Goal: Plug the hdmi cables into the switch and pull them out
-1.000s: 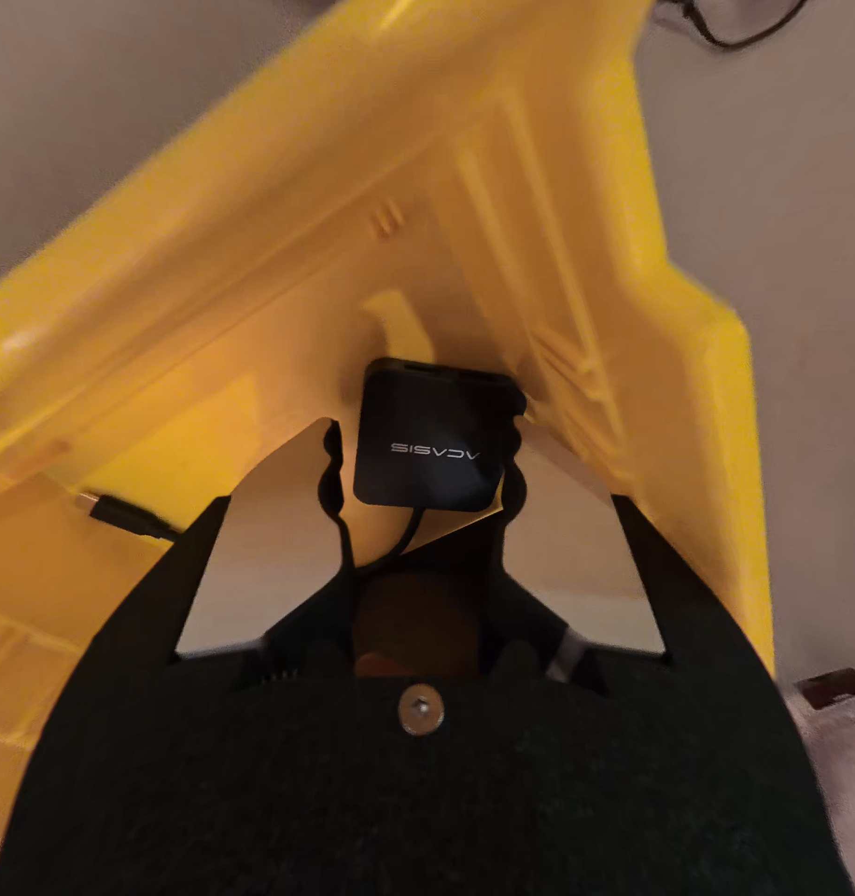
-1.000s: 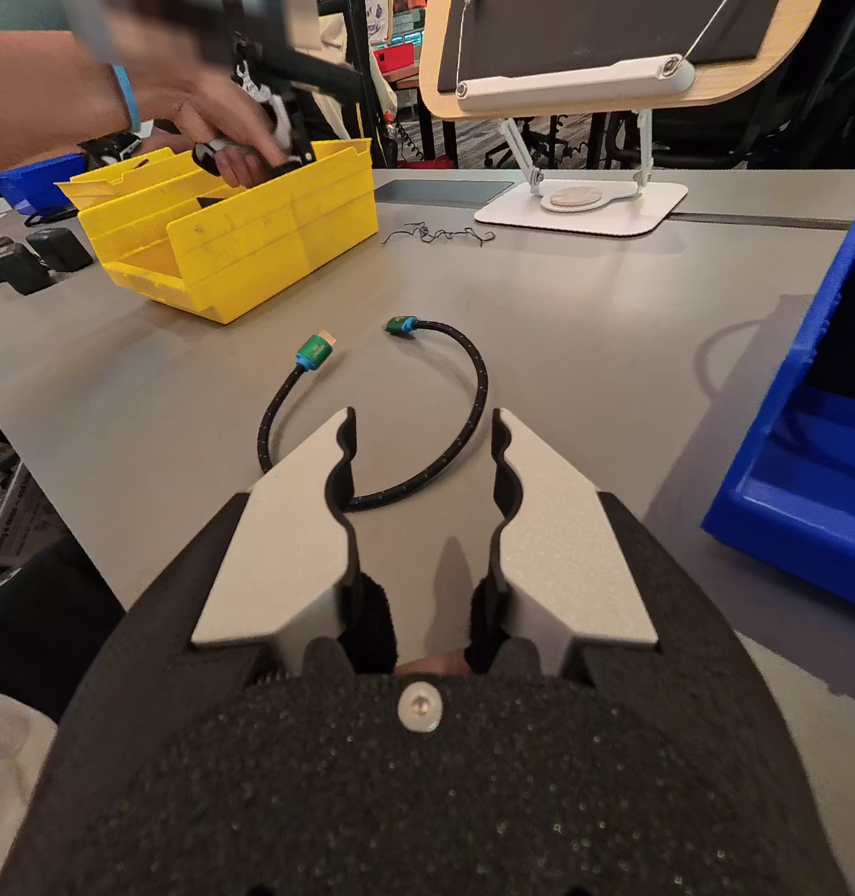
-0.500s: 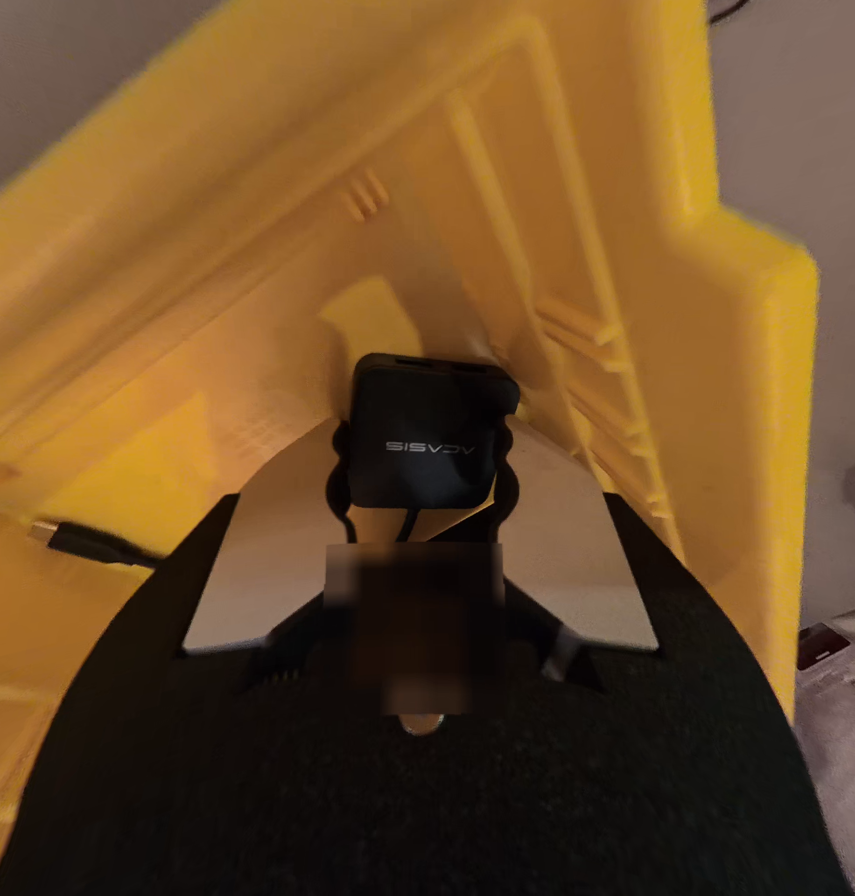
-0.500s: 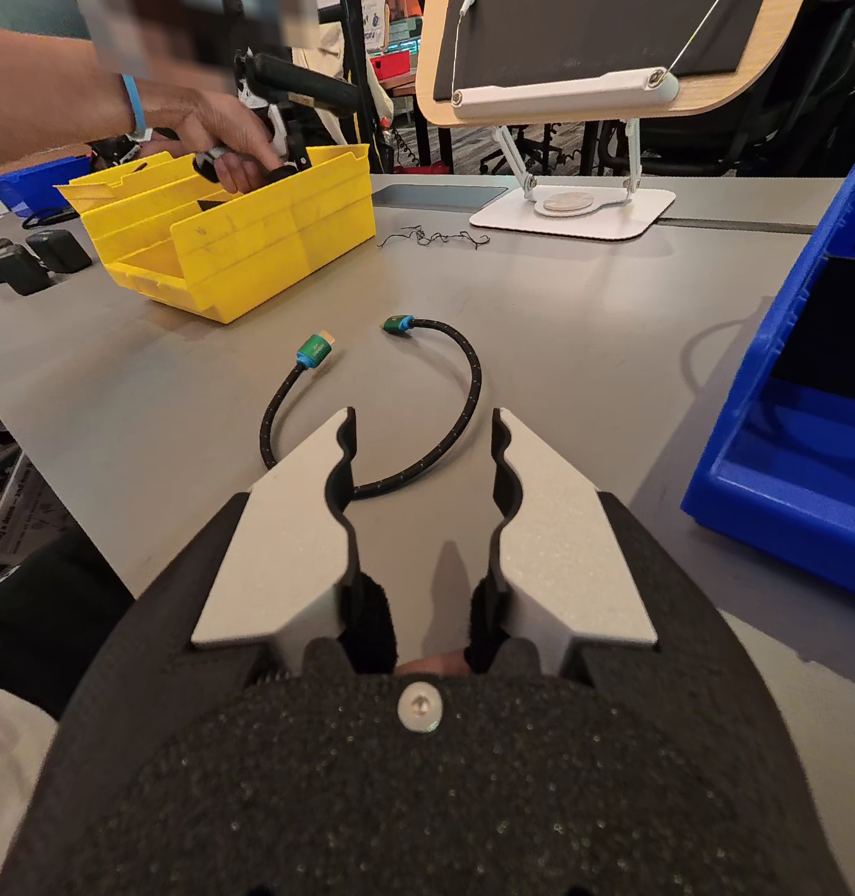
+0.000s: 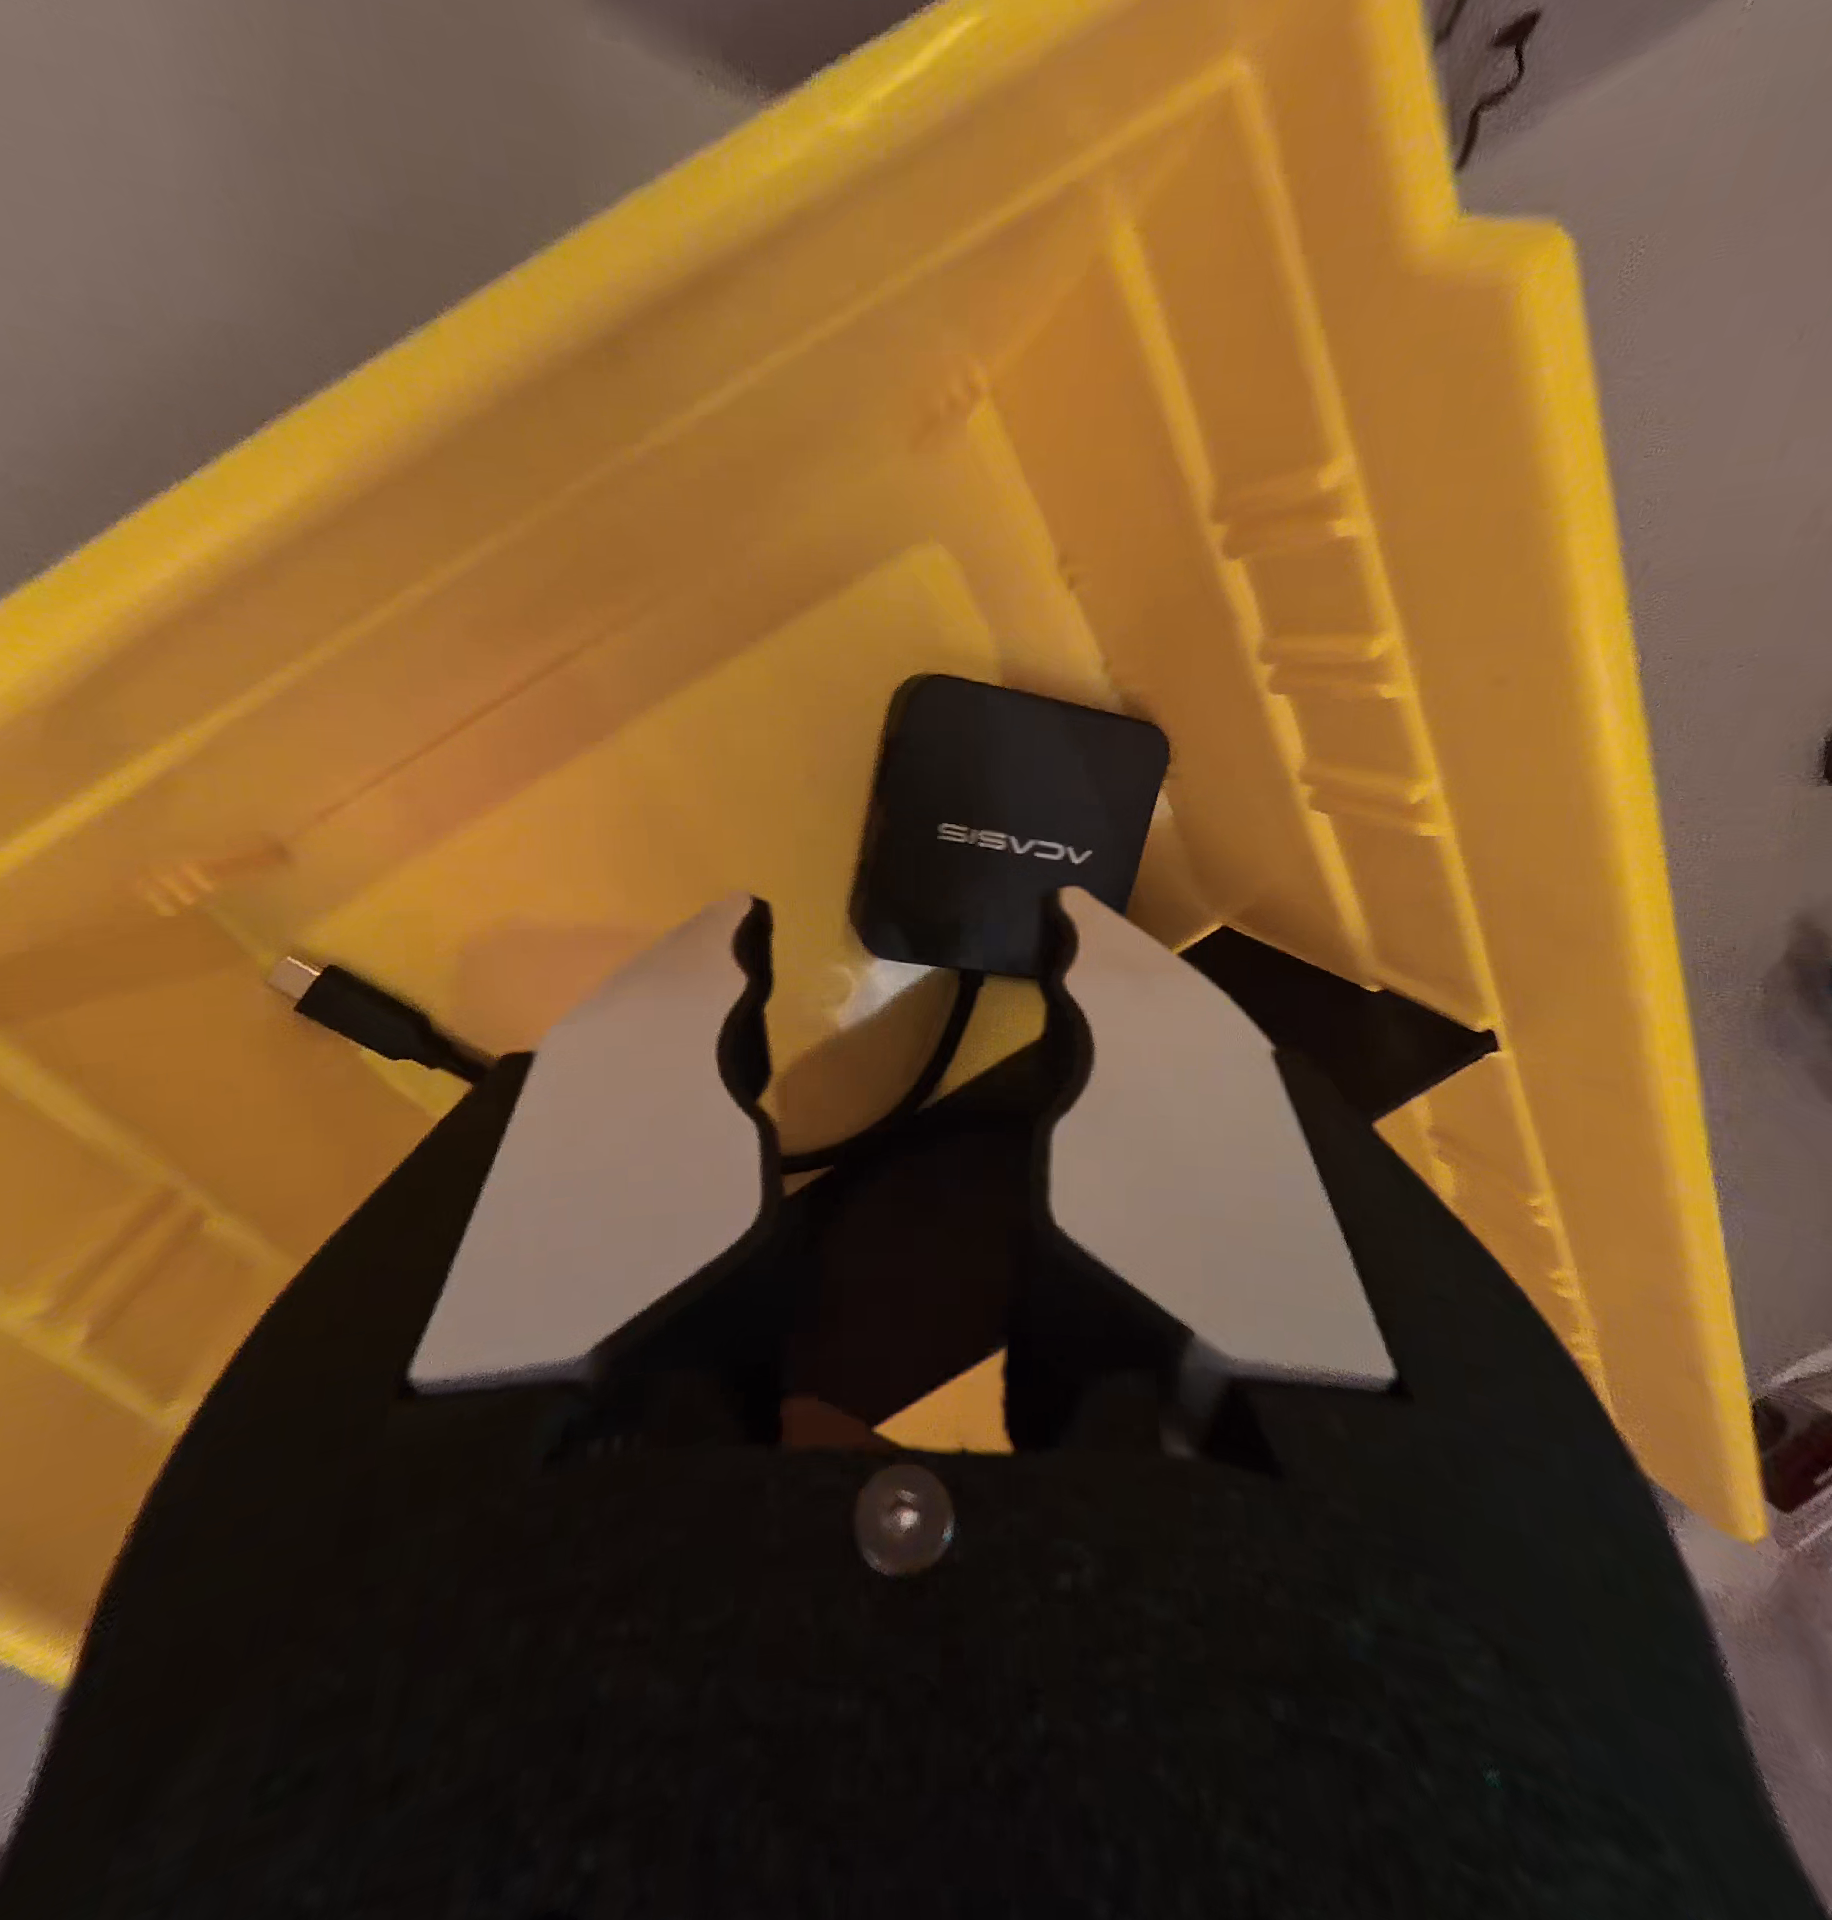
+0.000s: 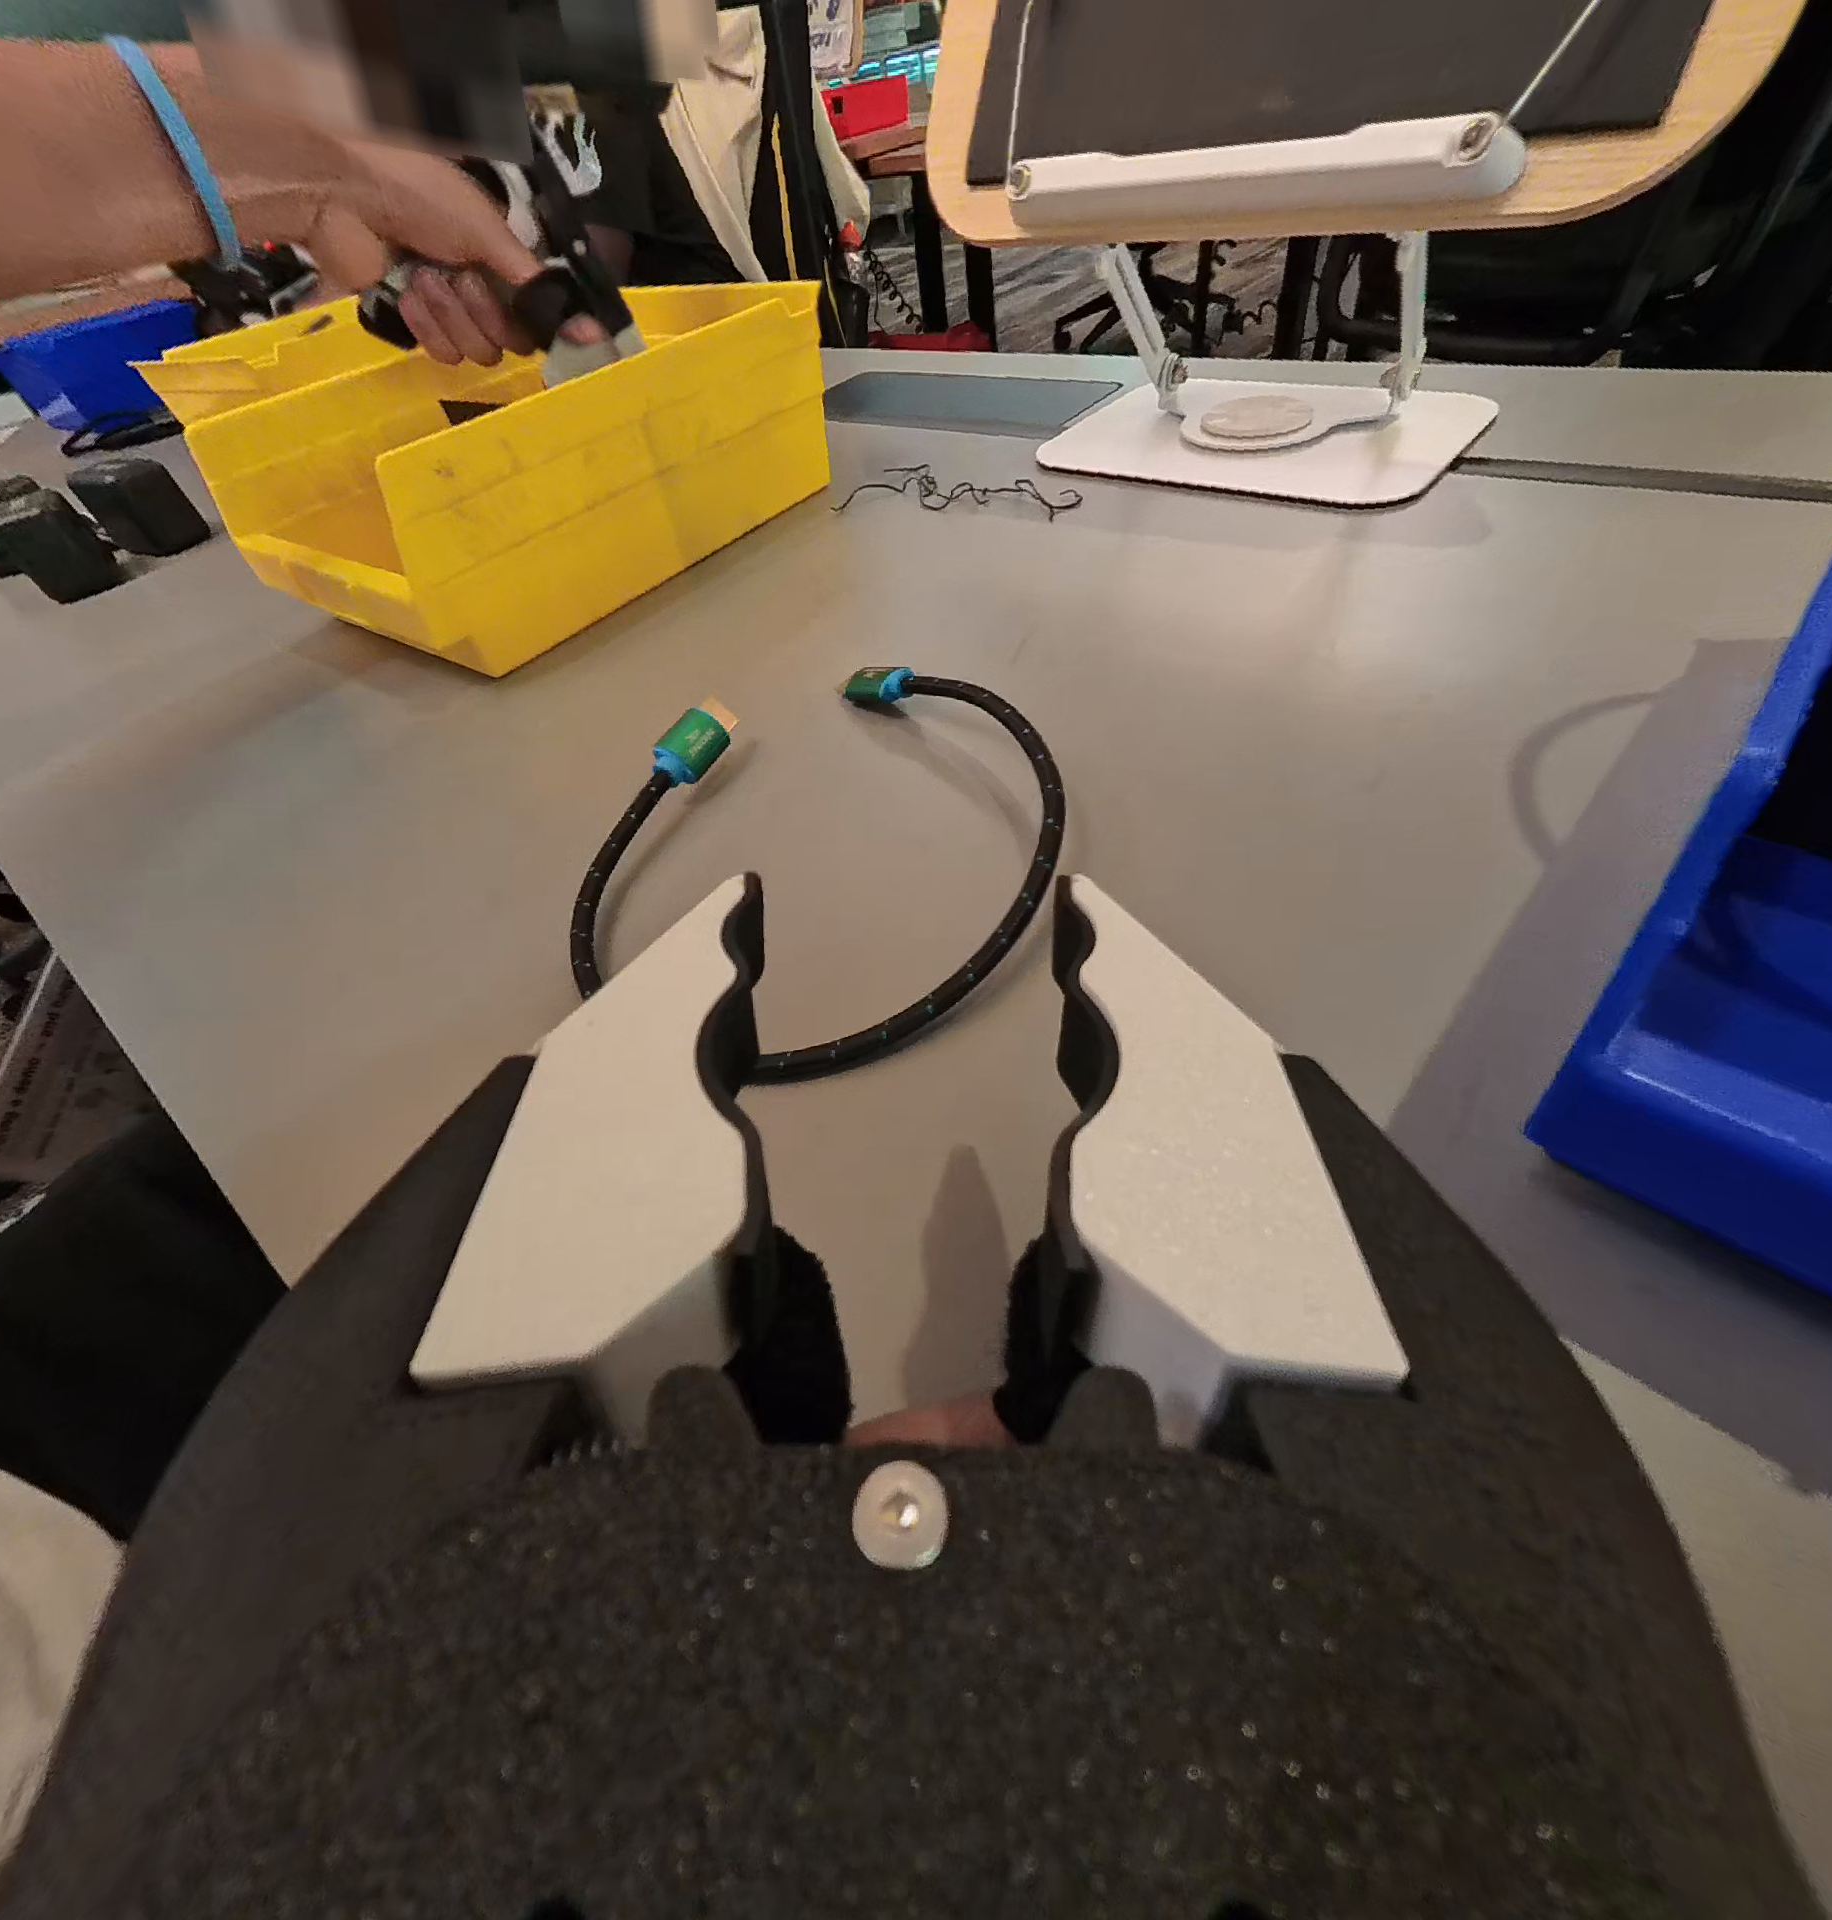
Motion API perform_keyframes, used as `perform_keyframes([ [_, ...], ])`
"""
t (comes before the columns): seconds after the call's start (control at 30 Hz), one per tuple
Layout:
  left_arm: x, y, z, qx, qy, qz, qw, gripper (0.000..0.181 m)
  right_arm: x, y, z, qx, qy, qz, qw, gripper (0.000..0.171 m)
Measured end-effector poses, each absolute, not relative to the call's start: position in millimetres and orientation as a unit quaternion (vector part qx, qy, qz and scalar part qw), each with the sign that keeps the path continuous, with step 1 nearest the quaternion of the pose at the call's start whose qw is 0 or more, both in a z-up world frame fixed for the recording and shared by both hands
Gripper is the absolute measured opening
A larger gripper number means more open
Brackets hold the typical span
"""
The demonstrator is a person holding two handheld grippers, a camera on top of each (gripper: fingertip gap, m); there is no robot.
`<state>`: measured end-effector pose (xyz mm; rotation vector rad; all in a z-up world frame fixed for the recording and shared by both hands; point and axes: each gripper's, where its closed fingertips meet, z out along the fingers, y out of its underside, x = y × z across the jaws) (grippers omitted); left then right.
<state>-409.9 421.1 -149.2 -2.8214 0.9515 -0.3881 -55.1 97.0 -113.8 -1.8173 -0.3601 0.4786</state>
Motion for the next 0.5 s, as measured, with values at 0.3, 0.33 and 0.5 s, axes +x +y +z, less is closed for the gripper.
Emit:
perform_keyframes([
  [0.3, -398.9, 402.6, -179.9, -0.93, 0.353, -0.043, -0.089, 0.07, -60.1, 97.0, -120.0, -0.781, -0.173, 0.196, 0.568, 0.055],
  [0.33, -398.1, 401.4, -183.6, -0.929, 0.354, -0.04, -0.104, 0.074, -59.2, 96.7, -120.6, -0.781, -0.173, 0.194, 0.568, 0.055],
  [0.5, -393.2, 406.4, -188.0, -0.922, 0.375, -0.01, -0.102, 0.077, -53.2, 97.3, -121.9, -0.784, -0.167, 0.186, 0.568, 0.055],
])
